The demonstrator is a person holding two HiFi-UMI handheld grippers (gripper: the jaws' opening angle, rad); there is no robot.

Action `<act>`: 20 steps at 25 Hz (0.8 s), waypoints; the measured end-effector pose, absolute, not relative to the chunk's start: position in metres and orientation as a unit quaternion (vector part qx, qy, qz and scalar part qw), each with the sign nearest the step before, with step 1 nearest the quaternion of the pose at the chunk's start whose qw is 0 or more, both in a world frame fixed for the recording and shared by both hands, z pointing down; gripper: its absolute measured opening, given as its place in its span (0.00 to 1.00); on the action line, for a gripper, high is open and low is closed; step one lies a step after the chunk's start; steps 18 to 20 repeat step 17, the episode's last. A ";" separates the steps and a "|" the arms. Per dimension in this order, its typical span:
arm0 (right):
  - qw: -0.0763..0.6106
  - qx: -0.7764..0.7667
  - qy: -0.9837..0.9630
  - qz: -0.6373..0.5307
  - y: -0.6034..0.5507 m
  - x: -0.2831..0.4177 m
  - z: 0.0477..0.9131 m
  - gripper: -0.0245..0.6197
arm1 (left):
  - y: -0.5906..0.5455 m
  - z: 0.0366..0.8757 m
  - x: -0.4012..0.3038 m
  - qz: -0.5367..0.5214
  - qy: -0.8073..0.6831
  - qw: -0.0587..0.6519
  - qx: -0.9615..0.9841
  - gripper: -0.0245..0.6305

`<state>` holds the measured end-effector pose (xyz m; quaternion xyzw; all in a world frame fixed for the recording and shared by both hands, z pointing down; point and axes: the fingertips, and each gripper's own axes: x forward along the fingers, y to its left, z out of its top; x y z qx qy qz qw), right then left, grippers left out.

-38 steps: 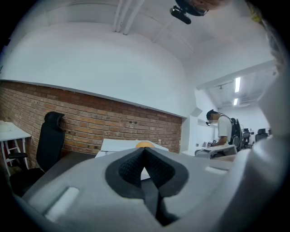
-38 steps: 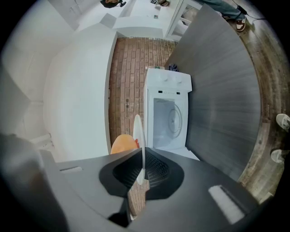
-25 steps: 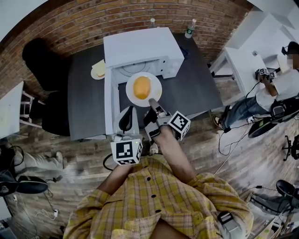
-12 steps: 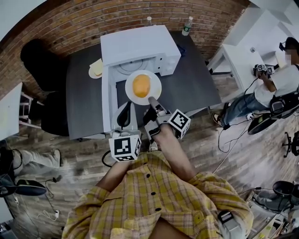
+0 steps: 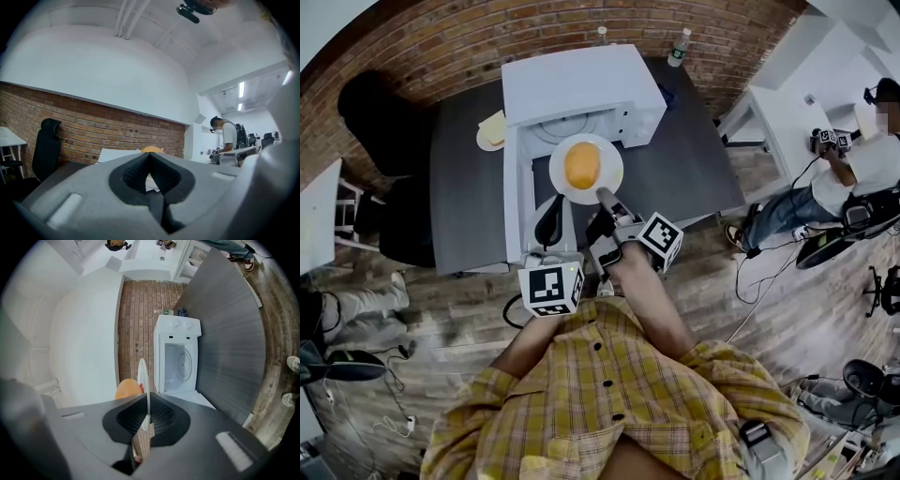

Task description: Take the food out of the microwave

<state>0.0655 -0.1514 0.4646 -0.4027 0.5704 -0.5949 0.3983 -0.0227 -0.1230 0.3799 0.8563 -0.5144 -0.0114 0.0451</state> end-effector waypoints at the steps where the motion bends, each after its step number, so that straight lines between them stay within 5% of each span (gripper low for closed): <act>1: 0.399 -0.401 0.571 -0.595 -0.154 0.064 0.463 0.06 | -0.125 0.380 -0.023 -0.011 -0.514 0.045 0.856 0.04; 20: 0.398 -0.399 0.573 -0.595 -0.175 0.064 0.466 0.06 | -0.150 0.380 -0.029 -0.016 -0.520 0.050 0.853 0.04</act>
